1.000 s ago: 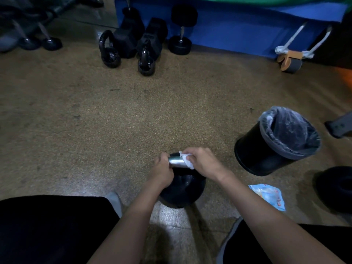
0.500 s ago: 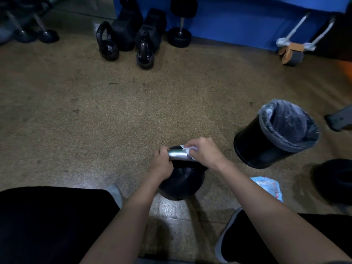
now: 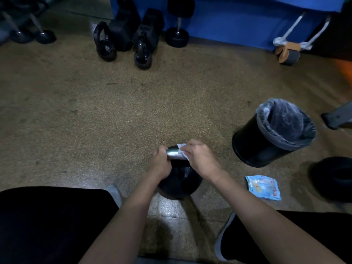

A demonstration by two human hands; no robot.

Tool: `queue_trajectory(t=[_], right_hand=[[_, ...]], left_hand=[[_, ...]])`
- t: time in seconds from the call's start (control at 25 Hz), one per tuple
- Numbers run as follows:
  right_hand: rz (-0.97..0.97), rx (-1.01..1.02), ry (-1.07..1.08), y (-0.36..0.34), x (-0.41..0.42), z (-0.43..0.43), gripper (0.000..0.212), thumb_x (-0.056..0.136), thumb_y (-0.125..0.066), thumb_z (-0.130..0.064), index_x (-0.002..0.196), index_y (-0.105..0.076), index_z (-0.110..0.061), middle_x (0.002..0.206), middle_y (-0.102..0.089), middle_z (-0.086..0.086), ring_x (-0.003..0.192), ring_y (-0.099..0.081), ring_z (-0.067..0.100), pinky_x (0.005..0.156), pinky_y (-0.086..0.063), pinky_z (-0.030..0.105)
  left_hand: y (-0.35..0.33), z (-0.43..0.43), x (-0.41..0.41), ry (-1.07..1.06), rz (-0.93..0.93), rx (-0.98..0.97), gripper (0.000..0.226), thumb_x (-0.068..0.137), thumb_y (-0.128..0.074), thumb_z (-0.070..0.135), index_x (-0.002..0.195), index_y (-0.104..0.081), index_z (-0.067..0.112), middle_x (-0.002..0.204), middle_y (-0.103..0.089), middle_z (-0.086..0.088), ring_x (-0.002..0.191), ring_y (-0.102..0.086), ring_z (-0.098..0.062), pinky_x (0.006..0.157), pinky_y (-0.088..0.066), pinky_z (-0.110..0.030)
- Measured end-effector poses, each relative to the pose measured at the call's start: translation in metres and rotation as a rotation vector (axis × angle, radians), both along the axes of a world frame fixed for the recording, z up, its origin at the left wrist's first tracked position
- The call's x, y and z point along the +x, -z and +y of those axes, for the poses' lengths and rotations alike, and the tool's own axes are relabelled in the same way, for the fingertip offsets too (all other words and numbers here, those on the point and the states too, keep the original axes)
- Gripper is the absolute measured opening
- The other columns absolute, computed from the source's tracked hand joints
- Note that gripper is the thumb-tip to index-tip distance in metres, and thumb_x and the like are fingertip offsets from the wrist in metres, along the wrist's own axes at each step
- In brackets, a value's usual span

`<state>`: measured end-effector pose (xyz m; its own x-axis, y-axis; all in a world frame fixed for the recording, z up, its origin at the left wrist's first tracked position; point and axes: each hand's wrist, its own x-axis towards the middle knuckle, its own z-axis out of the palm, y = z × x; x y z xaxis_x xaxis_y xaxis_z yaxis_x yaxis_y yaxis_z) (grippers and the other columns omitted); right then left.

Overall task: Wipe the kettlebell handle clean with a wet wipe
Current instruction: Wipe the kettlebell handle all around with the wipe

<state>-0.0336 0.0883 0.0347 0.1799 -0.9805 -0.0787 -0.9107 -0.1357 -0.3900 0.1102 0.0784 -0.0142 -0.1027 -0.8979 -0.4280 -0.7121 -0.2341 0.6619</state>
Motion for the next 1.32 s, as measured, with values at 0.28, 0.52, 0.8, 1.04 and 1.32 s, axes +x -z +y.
queue_trajectory(t=[0.28,0.52,0.8,1.04,1.32], right_hand=[[-0.024,-0.022,0.018,0.002,-0.005,0.004,0.022,0.091,-0.054,-0.012,0.104,-0.071,-0.012,0.102,-0.061,0.009,0.096,-0.058,0.028,0.085,-0.047,0.032],[-0.072,-0.094,0.045,0.000,-0.003,0.008,0.017,0.086,-0.058,-0.004,0.093,-0.072,-0.010,0.097,-0.064,0.007,0.091,-0.060,0.026,0.080,-0.047,0.027],[-0.116,-0.209,0.042,0.012,-0.006,0.018,0.017,0.077,-0.062,0.004,0.081,-0.069,-0.011,0.084,-0.062,0.005,0.079,-0.061,0.025,0.069,-0.049,0.028],[-0.078,-0.250,0.037,0.016,-0.008,0.022,0.020,0.075,-0.062,0.006,0.083,-0.069,-0.012,0.082,-0.060,0.003,0.077,-0.058,0.021,0.069,-0.049,0.029],[-0.062,-0.264,0.015,0.019,-0.006,0.021,0.023,0.074,-0.060,0.005,0.082,-0.067,-0.015,0.084,-0.061,0.001,0.076,-0.057,0.022,0.067,-0.047,0.029]], left_hand=[[0.001,-0.001,-0.001,-0.007,-0.005,-0.002,0.039,0.088,-0.042,0.006,0.126,-0.038,0.016,0.132,-0.039,-0.013,0.114,-0.049,-0.033,0.099,-0.041,-0.042],[0.003,-0.001,-0.001,-0.004,-0.009,0.004,0.040,0.087,-0.041,0.006,0.125,-0.038,0.016,0.133,-0.039,-0.013,0.114,-0.049,-0.033,0.099,-0.041,-0.042],[0.005,-0.002,-0.001,-0.010,-0.017,-0.007,0.041,0.087,-0.042,0.007,0.126,-0.038,0.015,0.134,-0.040,-0.014,0.116,-0.049,-0.035,0.098,-0.040,-0.041],[0.005,-0.002,-0.001,-0.023,-0.029,0.001,0.041,0.088,-0.041,0.008,0.128,-0.037,0.017,0.135,-0.039,-0.013,0.116,-0.049,-0.035,0.097,-0.040,-0.042],[0.007,-0.002,-0.001,-0.021,-0.032,-0.026,0.043,0.088,-0.042,0.007,0.130,-0.037,0.015,0.135,-0.039,-0.015,0.118,-0.047,-0.036,0.100,-0.039,-0.041]])
